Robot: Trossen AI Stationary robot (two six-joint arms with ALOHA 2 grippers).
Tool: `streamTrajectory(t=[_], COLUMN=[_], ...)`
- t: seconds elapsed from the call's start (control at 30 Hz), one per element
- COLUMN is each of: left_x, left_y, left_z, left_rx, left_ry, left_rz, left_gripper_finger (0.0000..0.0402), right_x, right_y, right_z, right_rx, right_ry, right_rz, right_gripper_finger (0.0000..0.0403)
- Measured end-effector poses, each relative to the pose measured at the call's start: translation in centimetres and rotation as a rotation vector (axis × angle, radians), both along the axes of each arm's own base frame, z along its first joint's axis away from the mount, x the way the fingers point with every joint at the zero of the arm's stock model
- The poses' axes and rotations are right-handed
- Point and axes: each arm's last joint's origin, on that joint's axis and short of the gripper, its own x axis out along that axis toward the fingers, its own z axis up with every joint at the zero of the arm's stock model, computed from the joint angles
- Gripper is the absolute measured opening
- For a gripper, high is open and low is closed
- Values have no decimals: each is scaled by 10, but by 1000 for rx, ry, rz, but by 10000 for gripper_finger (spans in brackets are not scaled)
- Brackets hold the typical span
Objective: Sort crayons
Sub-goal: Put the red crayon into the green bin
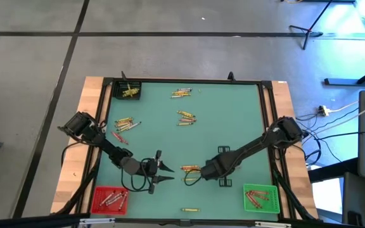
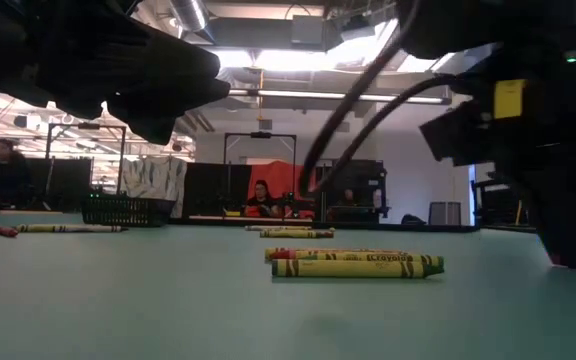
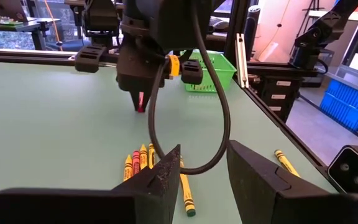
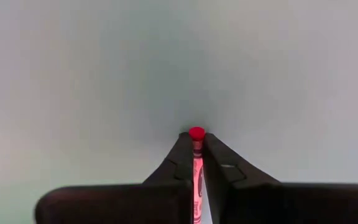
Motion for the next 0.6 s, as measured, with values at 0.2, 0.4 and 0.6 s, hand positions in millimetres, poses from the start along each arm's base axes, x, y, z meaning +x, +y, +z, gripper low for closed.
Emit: streamTrajectory(t=[0.2,0.4,0.6], left_x=[0,0,0], left_y=[0,0,0], left_z=[0,0,0], left_rx=[0,0,0], left_ry=[0,0,0], left_rz=[0,-1,-1], left_gripper_finger=[115,115,115], right_x=[9,14,17], right_y=[-7,-6,-7], right_z=[0,0,6], right_rx=[-13,-34,24], right_ry=[-64,-130,-109], right_rz=[-2,-27,-73], right_gripper_finger=[12,36,112])
